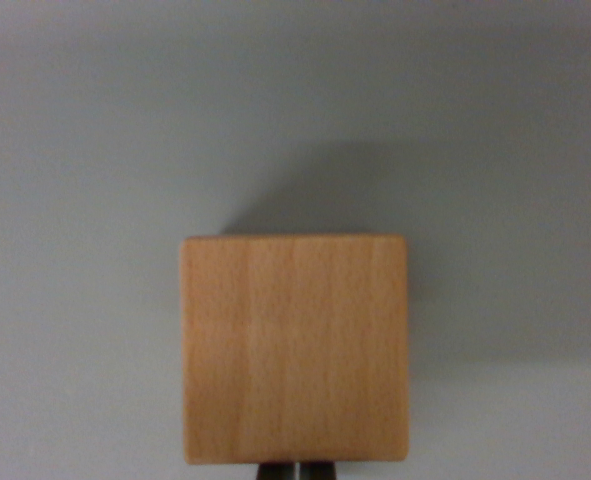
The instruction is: Push wooden cube
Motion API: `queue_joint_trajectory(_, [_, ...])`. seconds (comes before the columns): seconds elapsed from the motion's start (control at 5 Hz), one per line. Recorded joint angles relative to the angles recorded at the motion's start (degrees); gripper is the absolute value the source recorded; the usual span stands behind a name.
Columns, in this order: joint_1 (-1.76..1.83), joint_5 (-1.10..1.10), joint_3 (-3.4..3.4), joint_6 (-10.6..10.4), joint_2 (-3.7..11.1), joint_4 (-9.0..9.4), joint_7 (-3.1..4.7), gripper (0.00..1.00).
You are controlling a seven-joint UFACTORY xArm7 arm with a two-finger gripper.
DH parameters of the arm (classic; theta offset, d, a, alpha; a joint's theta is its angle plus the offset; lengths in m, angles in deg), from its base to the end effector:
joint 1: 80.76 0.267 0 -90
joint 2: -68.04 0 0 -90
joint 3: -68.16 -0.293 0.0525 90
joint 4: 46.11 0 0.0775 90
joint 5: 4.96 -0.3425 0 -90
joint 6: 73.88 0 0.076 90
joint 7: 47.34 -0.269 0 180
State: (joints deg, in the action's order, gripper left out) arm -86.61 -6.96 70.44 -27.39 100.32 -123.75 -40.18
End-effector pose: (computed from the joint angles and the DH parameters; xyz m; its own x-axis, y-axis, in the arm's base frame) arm 0.5646 -0.0772 0.0309 0.9992 -0.0352 -0.0185 -0.0353 -0.9994 -0.0060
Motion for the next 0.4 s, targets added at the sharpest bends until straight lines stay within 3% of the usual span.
queue_joint_trajectory(0.2, [0.04, -0.01, -0.05, 0.6, 0.98, -1.57, -0.11, 1.0])
queue_joint_trajectory(0.4, [0.04, -0.01, -0.05, 0.6, 0.98, -1.57, -0.11, 1.0])
